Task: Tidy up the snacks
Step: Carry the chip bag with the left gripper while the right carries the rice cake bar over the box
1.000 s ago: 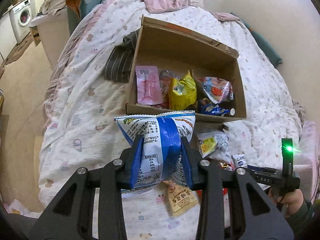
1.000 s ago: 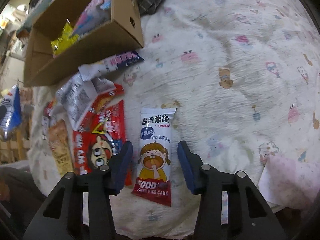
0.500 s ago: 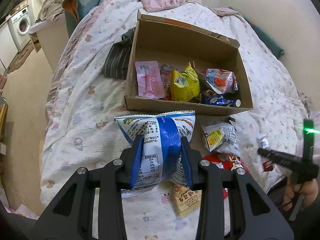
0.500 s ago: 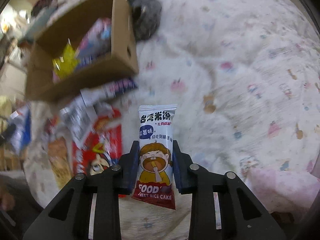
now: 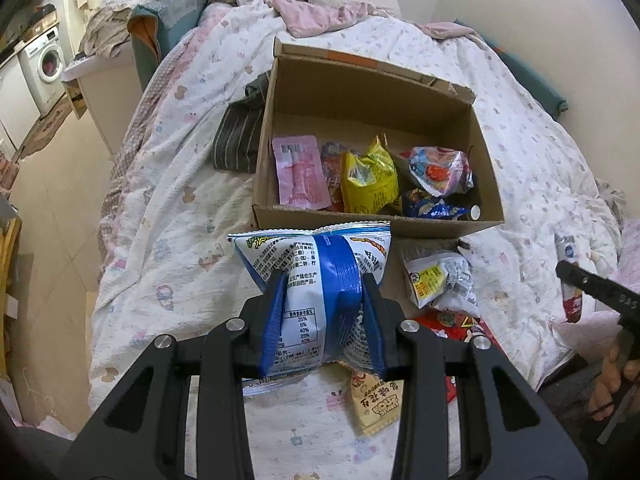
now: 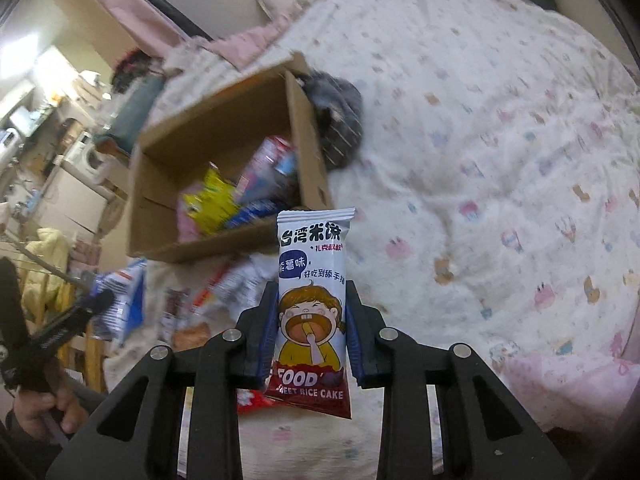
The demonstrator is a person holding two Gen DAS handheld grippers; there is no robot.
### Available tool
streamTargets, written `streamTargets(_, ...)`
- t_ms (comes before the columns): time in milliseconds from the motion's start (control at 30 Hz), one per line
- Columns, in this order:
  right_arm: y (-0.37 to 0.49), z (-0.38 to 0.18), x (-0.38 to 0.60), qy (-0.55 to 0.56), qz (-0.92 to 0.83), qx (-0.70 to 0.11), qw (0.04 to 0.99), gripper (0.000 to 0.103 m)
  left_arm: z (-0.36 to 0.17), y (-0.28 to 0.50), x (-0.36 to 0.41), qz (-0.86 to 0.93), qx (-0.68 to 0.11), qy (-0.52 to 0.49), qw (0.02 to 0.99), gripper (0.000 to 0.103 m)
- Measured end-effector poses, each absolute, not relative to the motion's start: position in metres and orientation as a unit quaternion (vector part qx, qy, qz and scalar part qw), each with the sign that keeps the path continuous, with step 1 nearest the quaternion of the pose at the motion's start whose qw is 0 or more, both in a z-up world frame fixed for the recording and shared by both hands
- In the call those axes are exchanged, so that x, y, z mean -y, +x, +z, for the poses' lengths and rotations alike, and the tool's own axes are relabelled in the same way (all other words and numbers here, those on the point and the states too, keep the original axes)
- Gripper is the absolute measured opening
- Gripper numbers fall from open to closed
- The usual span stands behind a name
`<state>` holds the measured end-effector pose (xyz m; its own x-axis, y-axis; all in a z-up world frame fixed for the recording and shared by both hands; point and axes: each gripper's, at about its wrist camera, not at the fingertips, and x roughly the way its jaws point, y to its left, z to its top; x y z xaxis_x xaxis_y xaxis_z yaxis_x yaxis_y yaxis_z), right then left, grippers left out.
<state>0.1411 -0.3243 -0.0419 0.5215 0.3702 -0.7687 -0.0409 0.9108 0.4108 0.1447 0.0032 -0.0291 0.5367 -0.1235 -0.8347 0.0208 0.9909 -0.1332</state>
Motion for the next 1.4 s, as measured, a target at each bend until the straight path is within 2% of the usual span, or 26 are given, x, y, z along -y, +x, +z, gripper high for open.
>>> streamTargets(500,0.166,-0.002,0.297,0.189,0.179,-0.410,0.874,0.031,0.013,0.165,0.007,-0.048,-0.432,-0.035,0.900,0.032)
streamTargets(800,0.205,-0.001,0.281,0.191,0.195,-0.400,0.875,0.031,0.025,0.198,0.009,-0.047,-0.421,-0.027,0.905,0.032)
streamTargets(1133,0.254,-0.008,0.277,0.187,0.193,-0.400,0.876,0.031,0.019,0.239,0.017,-0.044,-0.412,-0.014,0.910,0.032)
streamTargets(1400,0.281,-0.033,0.264,0.186,0.200,-0.432,0.860,0.031,-0.010,0.259,0.019,-0.048,-0.413,-0.016,0.909,0.032)
